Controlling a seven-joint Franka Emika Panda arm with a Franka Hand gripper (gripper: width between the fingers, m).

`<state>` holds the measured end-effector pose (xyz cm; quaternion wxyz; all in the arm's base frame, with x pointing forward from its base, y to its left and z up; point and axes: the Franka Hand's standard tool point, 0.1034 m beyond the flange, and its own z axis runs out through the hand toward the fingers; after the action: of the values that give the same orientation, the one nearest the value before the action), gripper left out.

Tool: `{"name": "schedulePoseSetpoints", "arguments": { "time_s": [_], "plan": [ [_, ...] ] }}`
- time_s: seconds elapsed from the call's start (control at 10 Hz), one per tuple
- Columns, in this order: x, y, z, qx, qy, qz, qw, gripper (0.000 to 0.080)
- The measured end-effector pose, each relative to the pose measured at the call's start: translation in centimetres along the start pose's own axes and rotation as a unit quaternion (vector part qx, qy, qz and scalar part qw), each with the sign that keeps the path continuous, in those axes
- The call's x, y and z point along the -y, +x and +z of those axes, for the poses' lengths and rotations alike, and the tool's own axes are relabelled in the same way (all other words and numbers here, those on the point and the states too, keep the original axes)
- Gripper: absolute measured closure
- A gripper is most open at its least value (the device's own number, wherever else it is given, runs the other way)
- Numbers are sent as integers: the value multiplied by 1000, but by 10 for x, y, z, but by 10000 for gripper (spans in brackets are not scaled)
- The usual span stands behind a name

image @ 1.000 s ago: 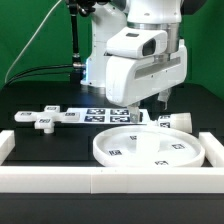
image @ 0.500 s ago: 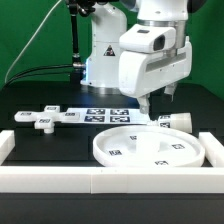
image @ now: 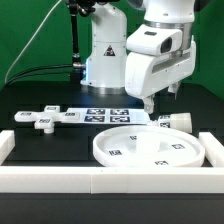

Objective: Assemble round table

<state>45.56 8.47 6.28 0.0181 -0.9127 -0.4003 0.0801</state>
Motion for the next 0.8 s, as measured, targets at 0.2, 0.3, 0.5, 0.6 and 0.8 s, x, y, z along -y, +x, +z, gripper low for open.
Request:
{"name": "schedulePoseSetpoints", "arguments": {
  "time_s": [0.2,0.3,0.5,0.6,0.8],
  "plan": [
    [25,10,0,37,-28,-3,999,151],
    [28,8,2,54,-23,0,998,151],
    [37,7,3,129,-1,6,992,151],
    [43,7,3,180,13,7,984,151],
    [40,15,-8,250,2,20,968,151]
  ]
}}
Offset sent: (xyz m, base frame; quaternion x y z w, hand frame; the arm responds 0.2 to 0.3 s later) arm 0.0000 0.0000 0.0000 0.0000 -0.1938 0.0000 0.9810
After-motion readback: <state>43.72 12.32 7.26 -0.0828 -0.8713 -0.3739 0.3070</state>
